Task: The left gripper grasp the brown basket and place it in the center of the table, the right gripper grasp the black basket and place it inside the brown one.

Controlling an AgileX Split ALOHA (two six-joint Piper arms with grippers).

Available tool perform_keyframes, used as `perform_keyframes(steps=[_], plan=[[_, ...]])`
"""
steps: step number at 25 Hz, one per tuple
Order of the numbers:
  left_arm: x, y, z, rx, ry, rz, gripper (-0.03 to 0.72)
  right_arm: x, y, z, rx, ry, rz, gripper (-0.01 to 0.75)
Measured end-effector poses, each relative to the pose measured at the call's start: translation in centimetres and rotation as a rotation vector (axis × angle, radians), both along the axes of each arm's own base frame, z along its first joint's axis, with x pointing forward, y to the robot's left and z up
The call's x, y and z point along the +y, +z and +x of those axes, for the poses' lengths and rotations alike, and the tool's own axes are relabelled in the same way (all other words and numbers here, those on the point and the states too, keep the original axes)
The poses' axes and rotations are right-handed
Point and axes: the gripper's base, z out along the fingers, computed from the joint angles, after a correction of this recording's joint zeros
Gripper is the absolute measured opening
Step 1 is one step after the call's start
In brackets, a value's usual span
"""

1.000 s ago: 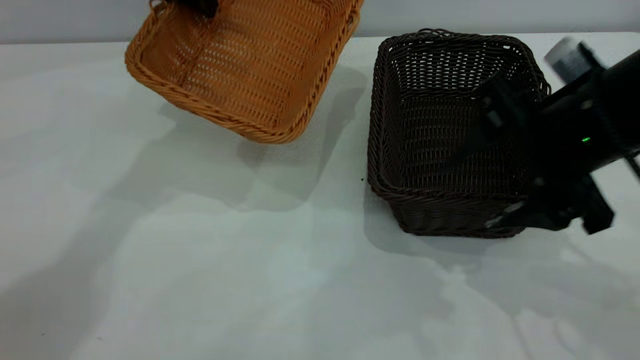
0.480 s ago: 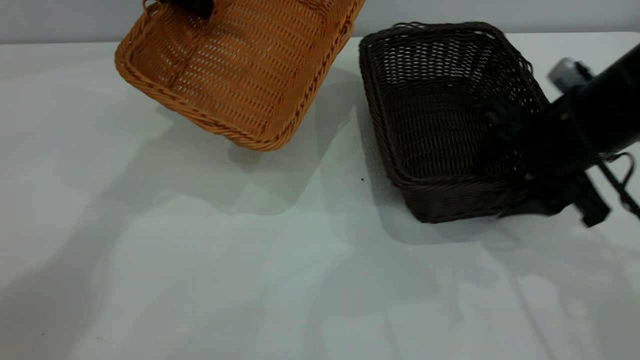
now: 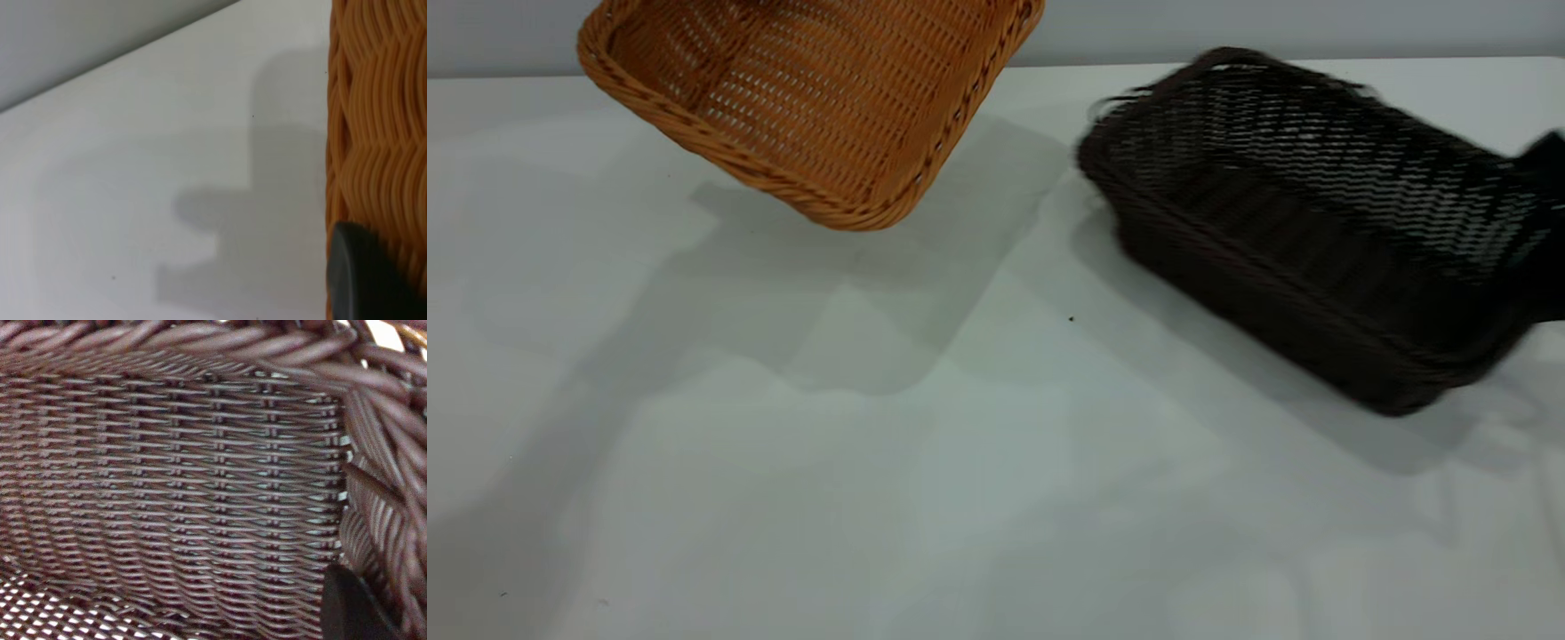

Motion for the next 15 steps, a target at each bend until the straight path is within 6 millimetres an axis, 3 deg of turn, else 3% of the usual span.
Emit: perform_keyframes(steps=[4, 7, 12, 15], plan=[[-0.8, -0.4, -0.9, 0.053, -0.151, 0.079, 0.093, -3.9, 3.2, 0.6, -0.117, 0.085, -0.065, 0.087], [-2.9, -0.7, -2.1, 0.081, -0.380, 0.134, 0.093, -6.0, 6.0, 1.3, -0.187, 0.124, -0.071, 0.087], [-7.3, -3.8, -5.2, 0.205, -0.835, 0.130, 0.093, -5.9, 7.8, 1.9, -0.157, 0.239, 0.023, 0.087], [-8.9, -5.8, -6.3, 0.215, -1.013, 0.134, 0.093, -6.0, 8.3, 2.1, -0.139, 0.288, 0.027, 0.087]])
